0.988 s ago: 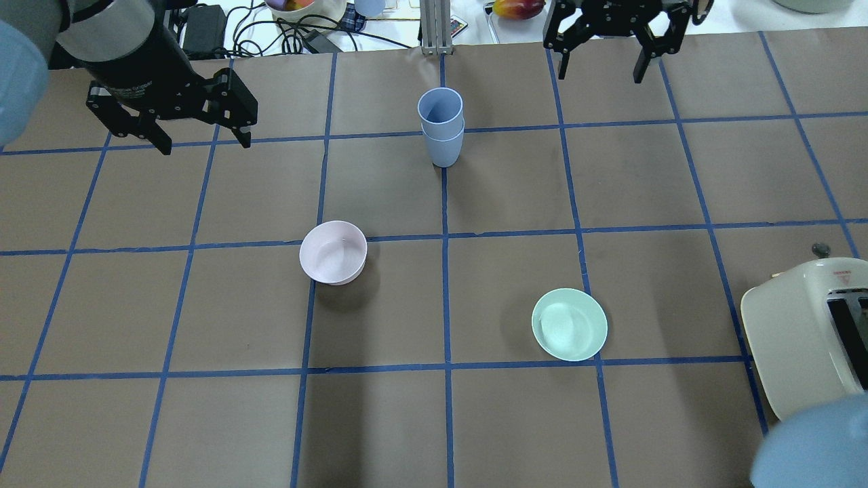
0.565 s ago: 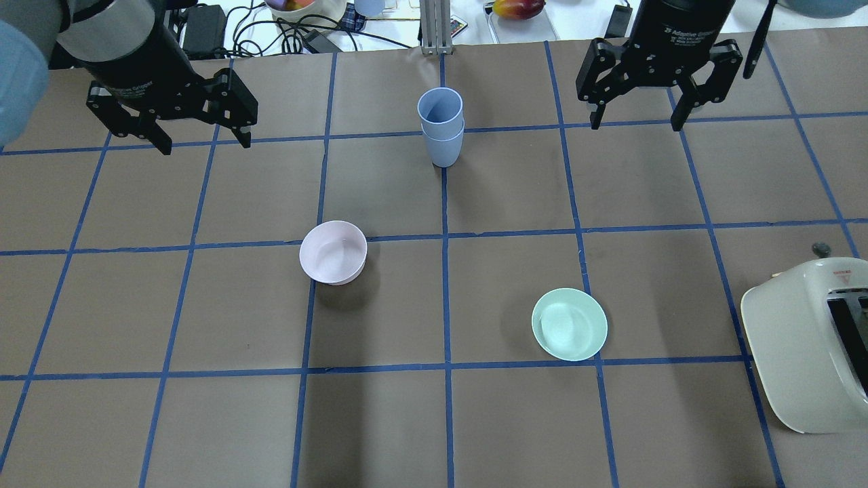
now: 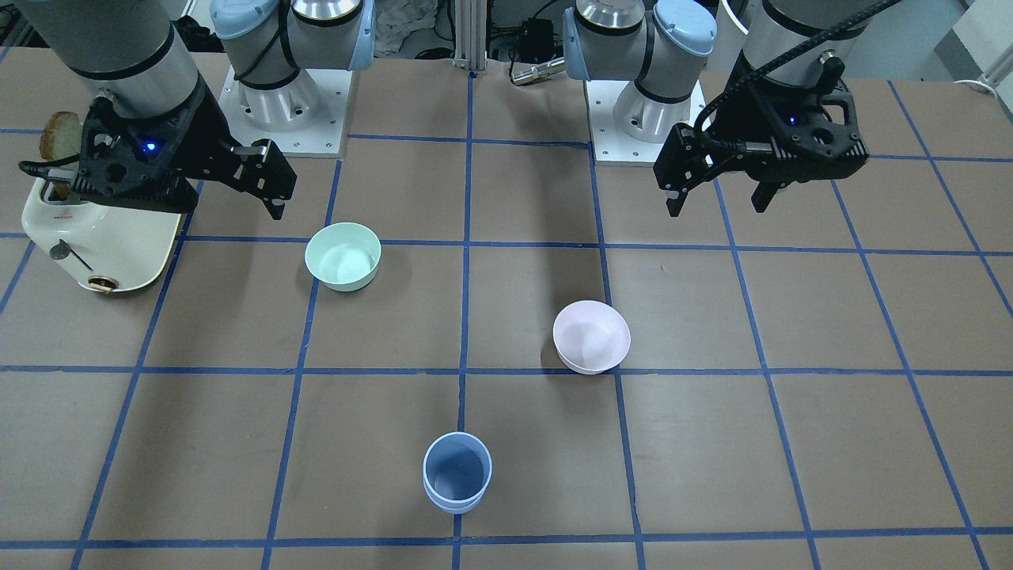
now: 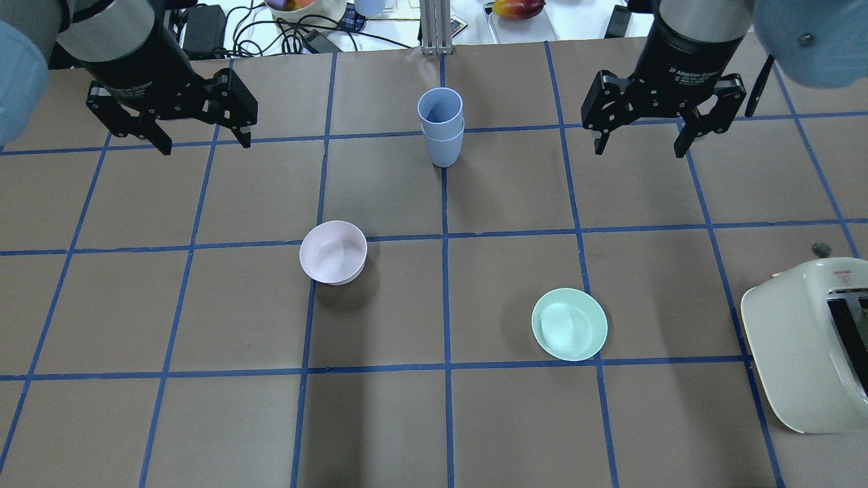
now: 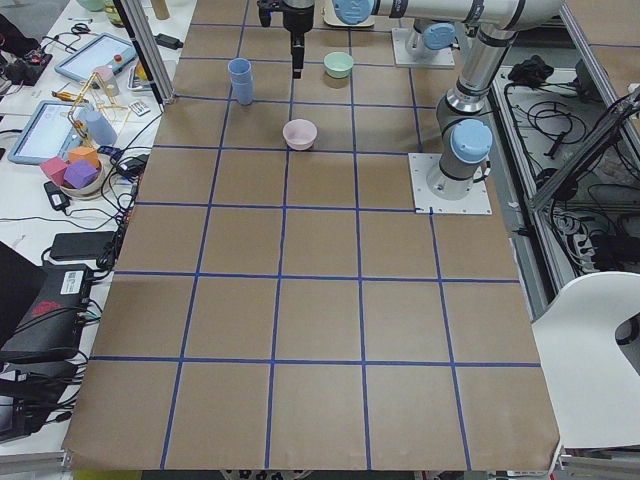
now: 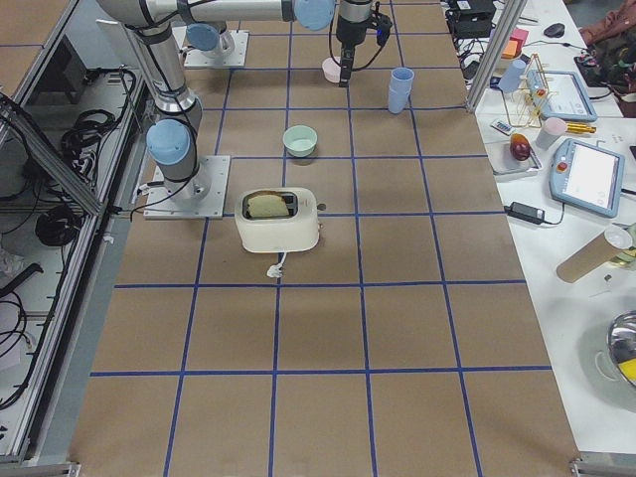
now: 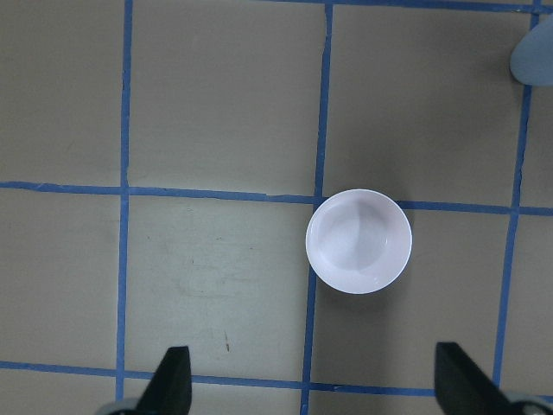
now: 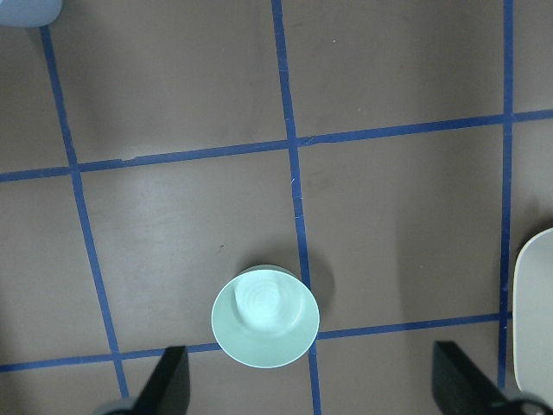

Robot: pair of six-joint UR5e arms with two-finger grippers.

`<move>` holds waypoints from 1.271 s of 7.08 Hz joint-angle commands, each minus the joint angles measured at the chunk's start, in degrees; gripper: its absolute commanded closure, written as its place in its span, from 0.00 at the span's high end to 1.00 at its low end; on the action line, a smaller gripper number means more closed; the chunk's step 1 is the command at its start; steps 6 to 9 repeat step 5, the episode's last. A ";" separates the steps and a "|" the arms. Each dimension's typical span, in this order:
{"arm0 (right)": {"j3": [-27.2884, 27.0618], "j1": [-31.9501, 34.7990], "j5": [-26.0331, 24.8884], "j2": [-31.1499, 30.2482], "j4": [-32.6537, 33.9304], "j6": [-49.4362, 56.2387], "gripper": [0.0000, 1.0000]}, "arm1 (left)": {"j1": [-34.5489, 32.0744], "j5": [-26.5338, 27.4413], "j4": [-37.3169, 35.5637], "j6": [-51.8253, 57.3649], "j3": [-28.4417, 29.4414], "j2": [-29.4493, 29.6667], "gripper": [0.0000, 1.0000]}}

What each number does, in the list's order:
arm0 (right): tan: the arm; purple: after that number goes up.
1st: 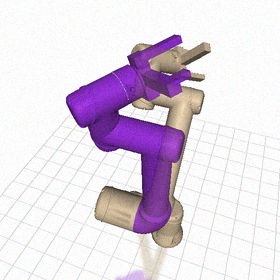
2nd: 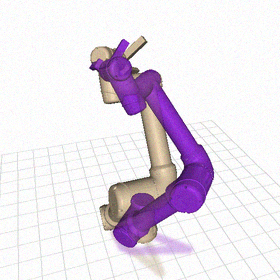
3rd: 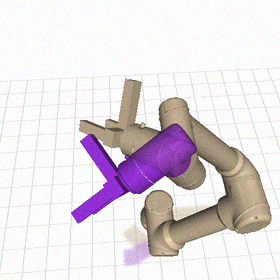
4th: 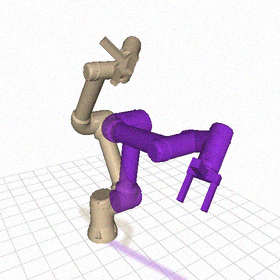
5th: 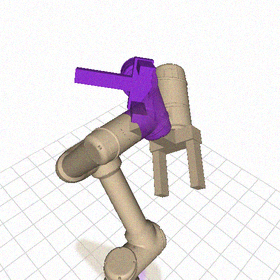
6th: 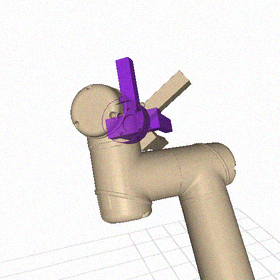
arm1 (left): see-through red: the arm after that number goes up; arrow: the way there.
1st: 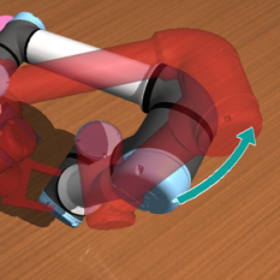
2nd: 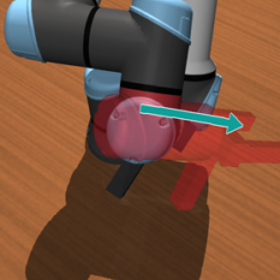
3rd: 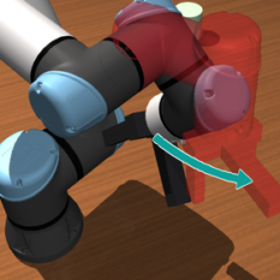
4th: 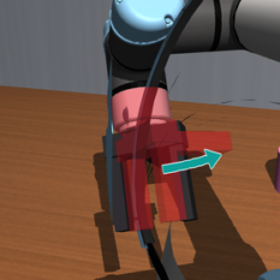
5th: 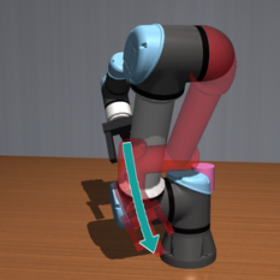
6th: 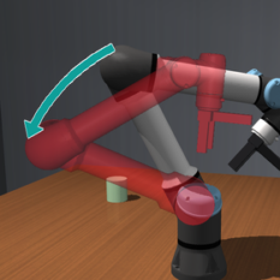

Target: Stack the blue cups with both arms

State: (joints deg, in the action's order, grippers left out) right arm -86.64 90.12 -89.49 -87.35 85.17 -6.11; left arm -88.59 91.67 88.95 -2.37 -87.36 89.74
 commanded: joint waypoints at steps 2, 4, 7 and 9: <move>-2.12 0.05 -0.07 -2.82 -0.18 0.14 1.00 | -0.09 0.00 0.00 0.00 0.00 0.00 1.00; -2.30 0.05 0.02 -2.65 -0.01 0.22 1.00 | 0.00 0.00 0.00 0.00 0.00 0.00 1.00; -2.91 0.05 0.37 -2.57 0.08 0.31 1.00 | 0.00 0.00 0.00 0.00 0.00 0.00 1.00; -2.91 0.05 0.37 -2.57 0.08 0.31 1.00 | 0.00 0.00 0.00 0.00 0.00 0.00 1.00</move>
